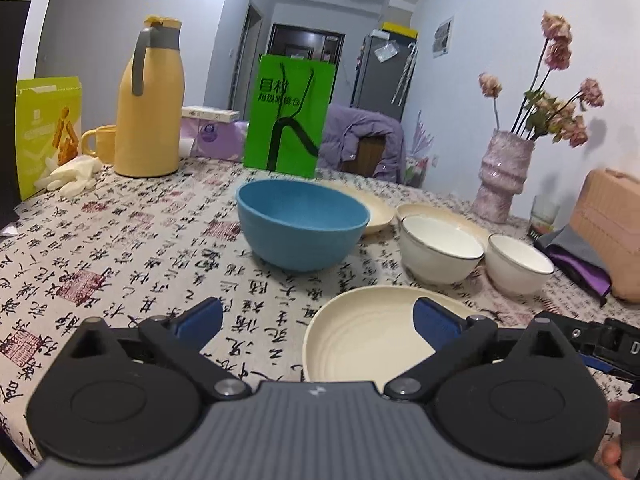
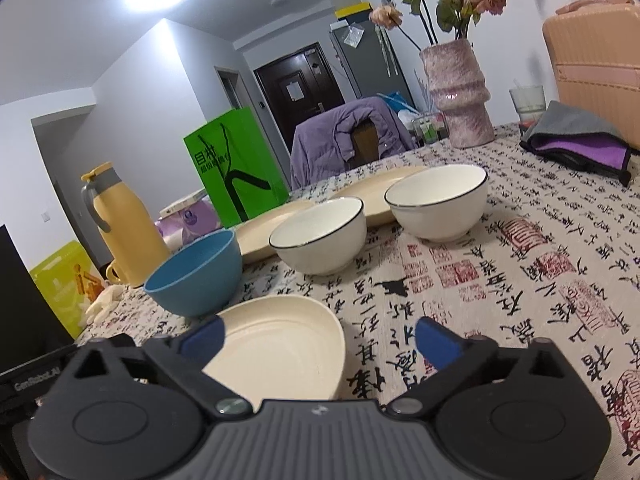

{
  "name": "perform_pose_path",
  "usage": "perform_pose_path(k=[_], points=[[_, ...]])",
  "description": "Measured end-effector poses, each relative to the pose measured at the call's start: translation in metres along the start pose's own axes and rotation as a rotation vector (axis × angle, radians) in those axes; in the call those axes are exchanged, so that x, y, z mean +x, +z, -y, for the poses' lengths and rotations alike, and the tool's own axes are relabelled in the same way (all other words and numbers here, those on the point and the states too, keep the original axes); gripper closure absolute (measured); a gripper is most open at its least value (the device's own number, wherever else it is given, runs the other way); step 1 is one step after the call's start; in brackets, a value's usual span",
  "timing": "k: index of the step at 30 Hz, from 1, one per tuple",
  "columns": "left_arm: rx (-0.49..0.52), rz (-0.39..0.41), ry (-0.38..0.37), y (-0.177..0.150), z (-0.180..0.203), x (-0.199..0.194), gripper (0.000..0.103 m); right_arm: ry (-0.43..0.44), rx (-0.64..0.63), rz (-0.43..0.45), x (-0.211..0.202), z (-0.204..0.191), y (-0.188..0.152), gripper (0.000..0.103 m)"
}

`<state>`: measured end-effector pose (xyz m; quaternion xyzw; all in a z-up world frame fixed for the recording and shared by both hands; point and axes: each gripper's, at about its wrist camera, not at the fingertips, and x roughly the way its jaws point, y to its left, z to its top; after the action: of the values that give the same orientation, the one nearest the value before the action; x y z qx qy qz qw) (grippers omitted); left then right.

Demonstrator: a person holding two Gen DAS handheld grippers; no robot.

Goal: Organize plates and bowls
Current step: 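Move both open tools toward the two cream plates beside the green bag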

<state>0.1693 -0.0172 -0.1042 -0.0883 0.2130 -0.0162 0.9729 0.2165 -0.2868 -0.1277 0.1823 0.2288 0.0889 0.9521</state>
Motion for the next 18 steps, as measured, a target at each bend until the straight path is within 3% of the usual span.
perform_pose_path(k=[18], points=[[0.021,0.062,-0.021,0.010,0.001,-0.026,0.000,-0.010,-0.036,0.023,-0.017,-0.013,0.004,0.000]])
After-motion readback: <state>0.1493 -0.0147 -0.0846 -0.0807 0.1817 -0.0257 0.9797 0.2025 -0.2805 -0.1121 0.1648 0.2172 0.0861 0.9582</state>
